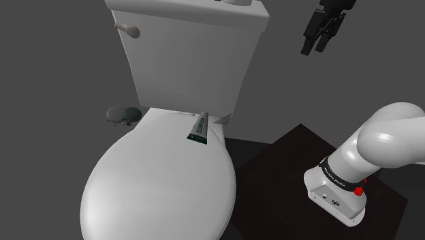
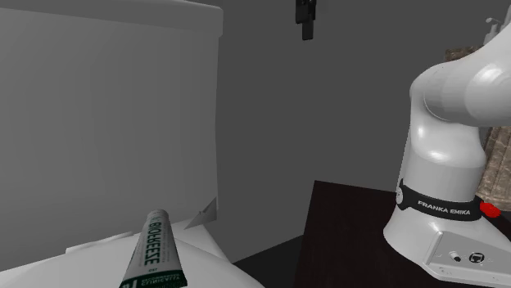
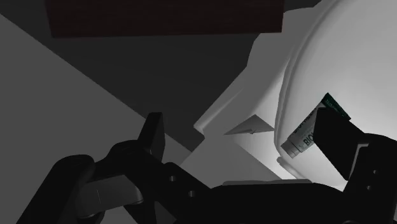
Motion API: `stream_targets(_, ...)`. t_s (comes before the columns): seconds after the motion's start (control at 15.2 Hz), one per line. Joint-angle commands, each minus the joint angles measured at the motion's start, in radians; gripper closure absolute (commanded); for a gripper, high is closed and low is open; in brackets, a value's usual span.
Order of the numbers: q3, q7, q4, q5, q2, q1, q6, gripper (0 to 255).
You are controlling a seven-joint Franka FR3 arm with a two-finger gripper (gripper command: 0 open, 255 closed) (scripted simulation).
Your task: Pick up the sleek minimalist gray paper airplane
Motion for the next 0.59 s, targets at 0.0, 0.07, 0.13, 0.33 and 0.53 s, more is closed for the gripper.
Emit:
stream_targets(0.0,0.0,0.0,0.0,0.0,0.0,0.0,0.0,0)
stream_targets(0.07,0.019,0.039,-0.034,0.015,-0.008,-0.007,0.035,0)
stream_targets(0.13,0.039,0.077,-0.067,0.03,-0.014,-0.013,0.07,0)
stream_targets(0.33,0.102,0.191,-0.155,0.078,-0.019,-0.03,0.18,0)
stream_targets(0.53,0.171,0.303,-0.229,0.126,-0.003,-0.045,0.297,0)
